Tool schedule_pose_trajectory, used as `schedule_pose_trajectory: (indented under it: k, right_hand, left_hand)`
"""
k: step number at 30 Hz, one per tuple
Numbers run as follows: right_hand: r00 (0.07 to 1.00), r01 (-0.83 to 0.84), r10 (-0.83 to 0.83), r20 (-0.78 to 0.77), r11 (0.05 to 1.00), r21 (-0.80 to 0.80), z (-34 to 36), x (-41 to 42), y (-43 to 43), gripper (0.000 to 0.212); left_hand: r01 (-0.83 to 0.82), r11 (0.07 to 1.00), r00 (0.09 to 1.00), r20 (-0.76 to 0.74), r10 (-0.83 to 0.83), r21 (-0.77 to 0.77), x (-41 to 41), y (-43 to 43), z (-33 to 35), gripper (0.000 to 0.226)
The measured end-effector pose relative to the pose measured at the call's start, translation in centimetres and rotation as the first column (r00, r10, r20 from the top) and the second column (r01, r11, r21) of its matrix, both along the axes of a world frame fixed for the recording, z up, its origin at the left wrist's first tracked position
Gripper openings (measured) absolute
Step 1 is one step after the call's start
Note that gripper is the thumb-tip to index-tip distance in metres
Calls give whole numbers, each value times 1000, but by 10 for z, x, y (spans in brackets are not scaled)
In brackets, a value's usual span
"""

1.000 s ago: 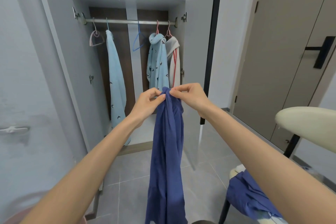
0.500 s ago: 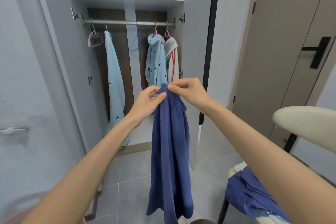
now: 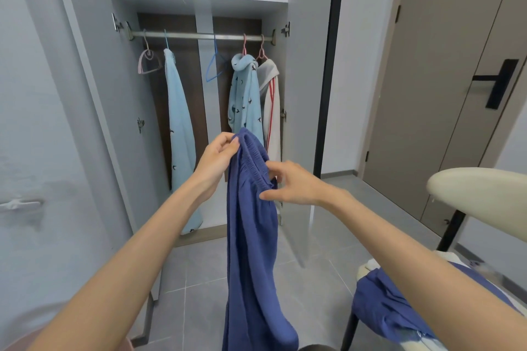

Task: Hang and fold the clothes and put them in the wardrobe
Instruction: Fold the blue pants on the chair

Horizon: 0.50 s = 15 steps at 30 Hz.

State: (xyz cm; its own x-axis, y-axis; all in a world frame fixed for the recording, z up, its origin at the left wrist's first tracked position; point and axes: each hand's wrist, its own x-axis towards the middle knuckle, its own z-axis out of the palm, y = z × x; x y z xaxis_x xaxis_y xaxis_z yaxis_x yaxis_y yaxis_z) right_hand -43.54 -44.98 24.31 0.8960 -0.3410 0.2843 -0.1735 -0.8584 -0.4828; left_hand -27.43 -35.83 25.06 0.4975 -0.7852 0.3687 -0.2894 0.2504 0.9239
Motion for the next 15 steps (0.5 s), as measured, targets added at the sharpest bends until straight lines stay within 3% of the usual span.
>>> schedule_pose_trajectory:
  k: [4,7,12,15]
  right_hand:
    - [995,103,-105,0,982,-156,-3,-3,0,26]
    - [981,195,-188,57,908,-371,6,-8,-1,26]
    - [955,291,-242,170,662,-691,16,-8,-10,31]
    - [931,328,-319,177,520,-788,21,-7,-17,32]
  left_hand:
    - [-65,998,998,10,65,0,4,3,0,18]
    - [-123,992,992,-5,123,24,11,3,-2,18]
    - [-154,986,988,-6,155,58,14,6,1,18]
    - [-135,990,990,35,133,45,9,11,4,19]
